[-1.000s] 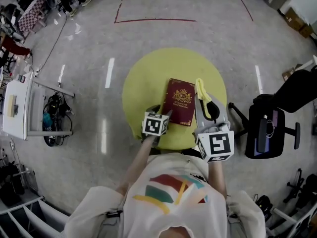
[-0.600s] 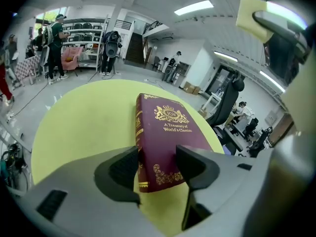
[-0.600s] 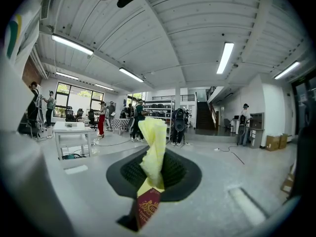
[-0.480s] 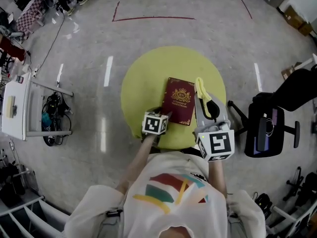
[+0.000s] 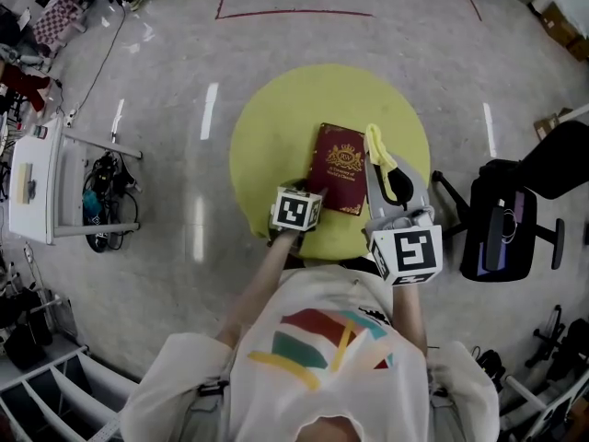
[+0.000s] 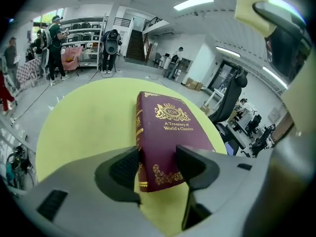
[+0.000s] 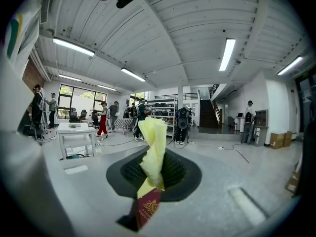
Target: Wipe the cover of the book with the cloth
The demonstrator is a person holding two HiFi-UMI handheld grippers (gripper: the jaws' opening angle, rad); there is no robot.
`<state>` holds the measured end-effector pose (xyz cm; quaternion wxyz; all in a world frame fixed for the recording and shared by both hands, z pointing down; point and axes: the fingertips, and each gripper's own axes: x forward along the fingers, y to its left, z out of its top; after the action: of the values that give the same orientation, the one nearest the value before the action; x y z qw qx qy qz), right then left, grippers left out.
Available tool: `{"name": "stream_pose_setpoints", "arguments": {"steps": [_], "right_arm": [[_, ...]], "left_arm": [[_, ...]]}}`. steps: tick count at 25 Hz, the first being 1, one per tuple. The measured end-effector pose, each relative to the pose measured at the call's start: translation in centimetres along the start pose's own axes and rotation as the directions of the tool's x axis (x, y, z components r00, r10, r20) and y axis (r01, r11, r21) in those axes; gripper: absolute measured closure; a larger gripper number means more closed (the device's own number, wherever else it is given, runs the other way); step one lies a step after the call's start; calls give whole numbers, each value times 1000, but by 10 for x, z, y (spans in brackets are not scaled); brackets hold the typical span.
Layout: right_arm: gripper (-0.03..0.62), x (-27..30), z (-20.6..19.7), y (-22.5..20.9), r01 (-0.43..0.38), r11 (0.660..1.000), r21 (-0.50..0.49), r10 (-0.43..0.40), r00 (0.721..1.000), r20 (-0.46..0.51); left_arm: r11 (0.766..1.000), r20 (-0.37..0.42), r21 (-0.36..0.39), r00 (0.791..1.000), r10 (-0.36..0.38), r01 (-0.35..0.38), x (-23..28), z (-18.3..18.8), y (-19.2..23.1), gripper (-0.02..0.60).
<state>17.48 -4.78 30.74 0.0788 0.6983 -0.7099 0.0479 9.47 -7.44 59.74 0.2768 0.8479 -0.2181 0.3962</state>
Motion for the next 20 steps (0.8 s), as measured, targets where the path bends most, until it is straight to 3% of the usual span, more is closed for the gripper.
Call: {"name": "stream_pose_setpoints", "arguments": {"steps": [6,11,15,20], "right_arm": [[563,3,-3,-5,6,1000,-25,-6,1000,-10],[563,17,0,-19,23,990,-136,-28,999,-31],[563,42,-26,-33,-8,965,-261,-33,988,-151],[563,72,-84,-48,-89,944,-318,-18,947,-319]], "left_arm": [[1000,4,4,1000,0,0,-1,-1,-1,356],[1000,-2,6,1000,-4,4,-1,0,-1,356],[1000,-4,0,1000,-11,11,0,1,-1,356],[1000,6,-9,1000,-28,28,4,-2,-3,356]]}}
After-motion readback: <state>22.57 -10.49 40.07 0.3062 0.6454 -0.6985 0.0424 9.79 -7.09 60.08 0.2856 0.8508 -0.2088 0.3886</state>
